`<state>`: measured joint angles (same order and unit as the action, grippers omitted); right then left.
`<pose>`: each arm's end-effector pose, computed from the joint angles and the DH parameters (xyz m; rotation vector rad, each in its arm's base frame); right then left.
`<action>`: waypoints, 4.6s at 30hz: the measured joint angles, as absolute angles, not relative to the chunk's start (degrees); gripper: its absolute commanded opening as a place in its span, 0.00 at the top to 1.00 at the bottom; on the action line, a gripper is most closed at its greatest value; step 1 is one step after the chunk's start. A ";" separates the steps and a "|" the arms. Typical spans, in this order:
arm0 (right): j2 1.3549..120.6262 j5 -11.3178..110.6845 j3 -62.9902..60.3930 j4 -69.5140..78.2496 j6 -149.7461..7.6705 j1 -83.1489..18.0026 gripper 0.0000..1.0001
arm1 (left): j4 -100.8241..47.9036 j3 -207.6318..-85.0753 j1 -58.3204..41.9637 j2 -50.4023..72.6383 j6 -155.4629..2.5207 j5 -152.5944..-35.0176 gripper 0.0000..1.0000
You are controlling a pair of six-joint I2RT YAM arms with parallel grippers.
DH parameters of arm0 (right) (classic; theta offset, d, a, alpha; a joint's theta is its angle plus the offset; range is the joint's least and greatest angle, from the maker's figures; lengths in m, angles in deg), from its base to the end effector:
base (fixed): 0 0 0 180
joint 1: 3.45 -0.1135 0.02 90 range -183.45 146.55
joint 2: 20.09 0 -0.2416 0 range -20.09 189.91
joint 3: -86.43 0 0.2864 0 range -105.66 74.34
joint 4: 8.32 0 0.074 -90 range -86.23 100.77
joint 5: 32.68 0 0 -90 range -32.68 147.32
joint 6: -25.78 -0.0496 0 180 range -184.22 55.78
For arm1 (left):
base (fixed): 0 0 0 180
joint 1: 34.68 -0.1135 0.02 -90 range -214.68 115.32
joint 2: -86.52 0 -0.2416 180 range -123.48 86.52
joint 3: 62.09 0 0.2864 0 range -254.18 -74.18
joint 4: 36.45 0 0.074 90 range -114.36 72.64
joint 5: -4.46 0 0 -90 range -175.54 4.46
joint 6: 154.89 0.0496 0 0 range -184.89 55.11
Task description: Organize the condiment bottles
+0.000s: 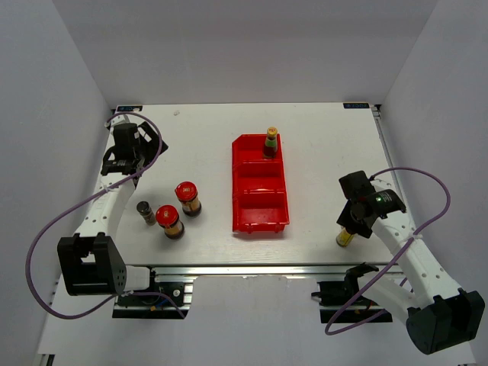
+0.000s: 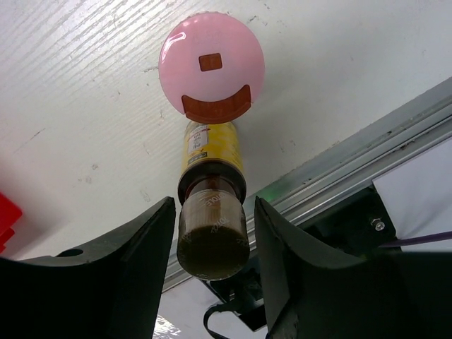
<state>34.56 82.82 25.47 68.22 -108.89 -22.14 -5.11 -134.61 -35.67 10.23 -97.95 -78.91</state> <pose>0.2011 0.0455 0.2303 0.6862 2.5173 -0.2634 0.3492 0.0118 0.2585 -0.7024 2.0694 -0.1918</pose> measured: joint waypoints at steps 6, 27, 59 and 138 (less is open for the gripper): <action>34.19 83.48 25.45 68.17 -108.78 -22.14 0.55 | -5.11 -134.61 -35.67 10.23 -97.95 -78.91 0.02; 33.89 76.53 23.00 64.83 -99.31 -22.17 0.86 | -5.11 -134.61 -35.67 9.36 -98.39 -79.20 0.02; 78.91 64.85 -31.86 45.57 -76.95 -40.48 0.88 | -1.40 -134.74 -35.67 11.48 -98.63 -77.56 0.02; 80.64 60.99 -32.47 35.72 -70.33 -41.16 0.11 | 0.92 -134.85 -35.67 19.11 -99.41 -73.88 0.02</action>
